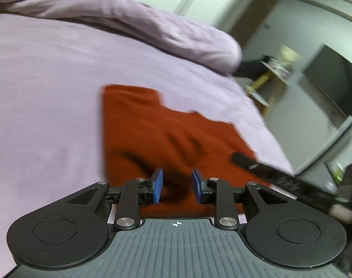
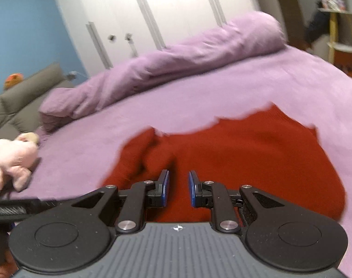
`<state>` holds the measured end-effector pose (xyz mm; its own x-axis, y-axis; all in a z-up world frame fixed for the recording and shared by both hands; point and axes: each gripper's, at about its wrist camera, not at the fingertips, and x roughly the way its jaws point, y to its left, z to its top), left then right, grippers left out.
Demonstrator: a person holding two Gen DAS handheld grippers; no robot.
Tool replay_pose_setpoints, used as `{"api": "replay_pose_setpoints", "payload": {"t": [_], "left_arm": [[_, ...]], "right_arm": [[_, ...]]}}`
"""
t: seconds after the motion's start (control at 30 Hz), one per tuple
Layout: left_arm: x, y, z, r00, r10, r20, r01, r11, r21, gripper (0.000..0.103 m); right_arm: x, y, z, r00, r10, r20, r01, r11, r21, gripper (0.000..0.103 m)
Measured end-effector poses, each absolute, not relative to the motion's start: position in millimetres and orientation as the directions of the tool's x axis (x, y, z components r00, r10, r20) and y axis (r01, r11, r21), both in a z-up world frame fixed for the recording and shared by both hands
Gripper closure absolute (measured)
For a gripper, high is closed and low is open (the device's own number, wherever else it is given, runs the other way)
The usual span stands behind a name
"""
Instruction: Fold small clothes
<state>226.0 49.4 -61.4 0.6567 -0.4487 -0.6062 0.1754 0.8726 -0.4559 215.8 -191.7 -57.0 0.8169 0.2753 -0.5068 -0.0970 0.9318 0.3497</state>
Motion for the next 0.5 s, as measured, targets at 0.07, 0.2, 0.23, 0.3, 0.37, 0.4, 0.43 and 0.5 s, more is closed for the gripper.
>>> {"api": "replay_pose_setpoints", "payload": {"t": [0.07,0.2,0.23,0.3,0.37,0.4,0.43,0.5], "left_arm": [[231,63,-67,0.664,-0.398,-0.633,0.109,0.889,-0.445,0.073],[246,72,-78,0.646,-0.355,-0.676,0.052,0.904,-0.425,0.073],[250,71,-82,0.636,-0.35,-0.687,0.049,0.907,-0.418,0.073],[256,72,-88,0.621,-0.331,-0.711,0.031,0.916,-0.399,0.073],[261,73,-95,0.603,-0.322,-0.73,0.018,0.92,-0.392,0.073],[262,72,-98,0.594,-0.32,-0.738,0.011,0.921,-0.39,0.073],[262,70,-101,0.589,-0.32,-0.742,0.008,0.92,-0.391,0.073],[261,71,-102,0.592,-0.322,-0.739,0.004,0.918,-0.397,0.072]], "right_arm": [[226,-177,-54,0.809,0.3,-0.505,-0.138,0.933,0.332,0.086],[248,-158,-87,0.724,0.285,-0.629,-0.135,0.952,0.275,0.086],[253,-155,-100,0.682,0.253,-0.686,-0.113,0.963,0.243,0.086],[252,-166,-112,0.676,0.27,-0.685,-0.094,0.954,0.283,0.083],[253,-180,-108,0.663,0.315,-0.679,-0.078,0.931,0.356,0.082],[253,-189,-104,0.67,0.35,-0.655,-0.073,0.909,0.411,0.081],[253,-195,-101,0.681,0.372,-0.631,-0.073,0.891,0.448,0.078],[259,-206,-95,0.698,0.395,-0.598,-0.069,0.867,0.493,0.078]]}}
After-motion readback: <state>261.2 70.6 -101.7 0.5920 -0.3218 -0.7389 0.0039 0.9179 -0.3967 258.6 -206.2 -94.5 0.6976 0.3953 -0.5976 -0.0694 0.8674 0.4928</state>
